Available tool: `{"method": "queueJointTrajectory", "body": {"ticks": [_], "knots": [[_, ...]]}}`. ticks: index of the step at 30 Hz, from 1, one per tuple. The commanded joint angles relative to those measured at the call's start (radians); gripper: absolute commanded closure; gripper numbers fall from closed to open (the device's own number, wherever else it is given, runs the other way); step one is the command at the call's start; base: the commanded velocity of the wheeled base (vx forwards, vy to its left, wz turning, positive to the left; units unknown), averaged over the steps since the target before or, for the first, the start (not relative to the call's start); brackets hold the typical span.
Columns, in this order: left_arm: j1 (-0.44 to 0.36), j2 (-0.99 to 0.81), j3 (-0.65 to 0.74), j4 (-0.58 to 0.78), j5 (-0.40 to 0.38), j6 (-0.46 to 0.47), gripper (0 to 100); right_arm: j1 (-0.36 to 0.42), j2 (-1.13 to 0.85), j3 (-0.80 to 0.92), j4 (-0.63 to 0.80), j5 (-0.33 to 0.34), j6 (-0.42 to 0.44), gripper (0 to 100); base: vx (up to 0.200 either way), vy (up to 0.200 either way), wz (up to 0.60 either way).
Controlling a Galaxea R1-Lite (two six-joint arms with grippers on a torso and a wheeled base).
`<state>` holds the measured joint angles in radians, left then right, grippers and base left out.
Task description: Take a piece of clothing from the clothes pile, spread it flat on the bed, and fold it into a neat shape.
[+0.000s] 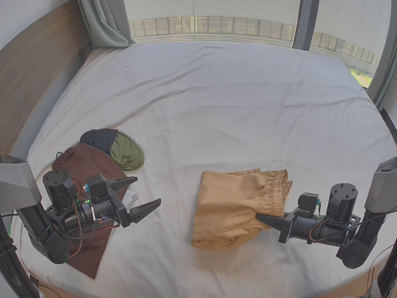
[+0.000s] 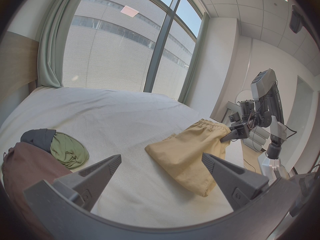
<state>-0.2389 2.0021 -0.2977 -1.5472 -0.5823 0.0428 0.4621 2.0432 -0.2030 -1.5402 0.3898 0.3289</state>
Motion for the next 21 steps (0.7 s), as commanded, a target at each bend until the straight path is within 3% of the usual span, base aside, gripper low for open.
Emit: {"method": "queueJointTrajectory", "body": {"ticks": [1,18,21], "knots": [[0.000,0.000,0.000,-0.001,0.001,0.000,0,0.006,-0.040,-0.021,0.000,0.000,0.013,100,0.000,0.000,0.00],[0.010,-0.019,0.015,-0.001,-0.004,-0.003,0,0.027,-0.040,-0.092,0.000,0.006,0.030,100,0.000,0.000,0.00],[0.018,-0.022,0.028,-0.001,-0.004,-0.003,0,0.024,-0.041,-0.121,0.000,0.044,0.050,100,0.000,0.000,0.00]]}}
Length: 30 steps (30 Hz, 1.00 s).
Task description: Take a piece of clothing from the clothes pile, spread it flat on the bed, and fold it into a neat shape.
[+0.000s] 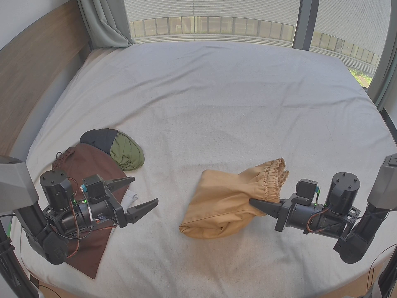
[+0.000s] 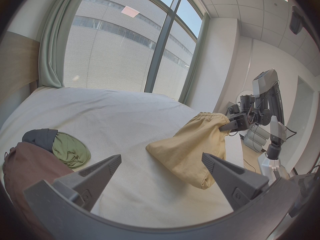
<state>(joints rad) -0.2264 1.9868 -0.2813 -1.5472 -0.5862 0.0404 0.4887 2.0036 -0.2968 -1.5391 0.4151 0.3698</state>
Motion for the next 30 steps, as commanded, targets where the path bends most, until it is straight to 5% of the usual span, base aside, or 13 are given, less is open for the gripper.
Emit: {"method": "queueJointTrajectory", "body": {"ticks": [1,30], "knots": [[0.005,-0.008,0.011,-0.001,0.000,-0.001,0,-0.004,-0.002,-0.038,-0.001,0.022,0.011,100,0.000,0.000,0.00],[0.021,-0.019,0.016,-0.001,-0.009,-0.001,0,-0.029,0.023,-0.400,0.054,0.042,0.087,100,0.000,0.000,0.00]]}}
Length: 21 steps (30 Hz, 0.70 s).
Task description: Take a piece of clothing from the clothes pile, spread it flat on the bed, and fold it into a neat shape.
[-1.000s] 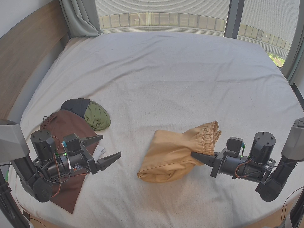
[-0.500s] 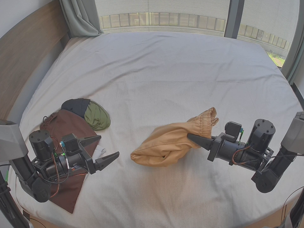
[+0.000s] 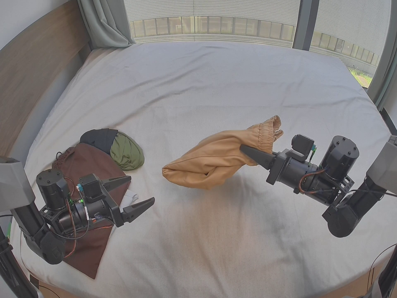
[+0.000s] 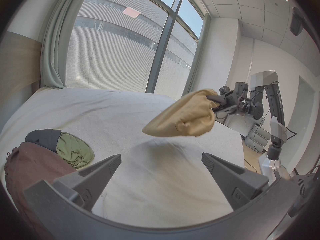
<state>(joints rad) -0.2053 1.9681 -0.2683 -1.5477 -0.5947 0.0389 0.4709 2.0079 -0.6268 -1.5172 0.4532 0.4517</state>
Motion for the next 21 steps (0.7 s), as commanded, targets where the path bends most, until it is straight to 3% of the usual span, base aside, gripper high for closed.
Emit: {"method": "queueJointTrajectory", "body": {"ticks": [1,6,21], "knots": [[0.000,0.000,0.004,0.000,-0.001,0.001,0,-0.015,0.020,-0.088,0.048,0.005,0.005,100,0.000,0.000,0.00],[0.000,0.002,0.008,0.000,-0.001,-0.001,0,-0.043,0.035,-0.168,0.114,0.045,0.016,100,0.000,0.000,0.00],[0.001,0.003,0.009,0.000,-0.005,-0.001,0,-0.087,0.146,-0.510,0.338,0.053,0.035,100,0.000,0.000,0.00]]}}
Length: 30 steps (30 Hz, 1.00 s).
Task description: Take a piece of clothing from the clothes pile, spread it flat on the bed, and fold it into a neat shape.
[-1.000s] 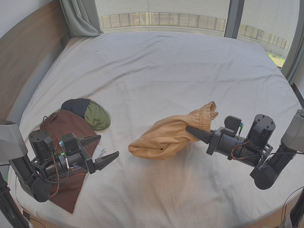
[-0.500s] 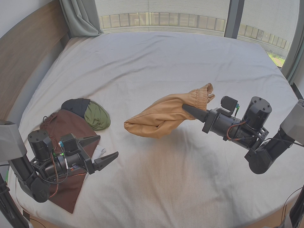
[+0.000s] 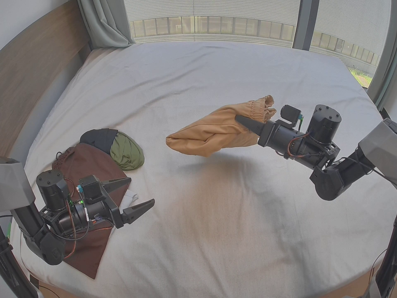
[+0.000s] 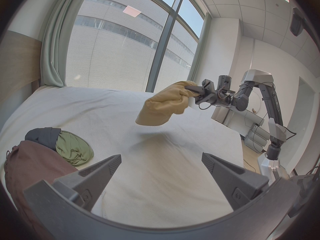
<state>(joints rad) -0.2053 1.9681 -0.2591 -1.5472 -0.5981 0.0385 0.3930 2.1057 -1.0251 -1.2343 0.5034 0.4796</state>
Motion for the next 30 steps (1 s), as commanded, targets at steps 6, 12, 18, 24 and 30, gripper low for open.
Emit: {"method": "queueJointTrajectory", "body": {"ticks": [6,12,18,24,30], "knots": [[0.009,0.005,0.000,-0.001,-0.003,-0.002,0,-0.009,0.082,-0.245,0.165,0.003,0.007,100,0.000,0.000,0.00],[0.009,0.008,0.000,-0.001,-0.005,-0.002,0,-0.009,0.132,-0.300,0.187,0.003,0.007,100,0.000,0.000,0.00],[0.011,0.008,0.000,-0.001,-0.014,0.000,0,-0.020,0.207,-0.322,0.185,0.003,0.007,100,0.000,0.000,0.00],[0.011,0.009,0.000,-0.001,-0.016,-0.002,0,-0.023,0.223,-0.332,0.187,0.003,0.007,100,0.000,0.000,0.00],[0.011,0.009,0.005,-0.001,-0.016,-0.003,0,-0.039,0.244,-0.394,0.200,0.004,0.007,100,0.000,0.000,0.00]]}}
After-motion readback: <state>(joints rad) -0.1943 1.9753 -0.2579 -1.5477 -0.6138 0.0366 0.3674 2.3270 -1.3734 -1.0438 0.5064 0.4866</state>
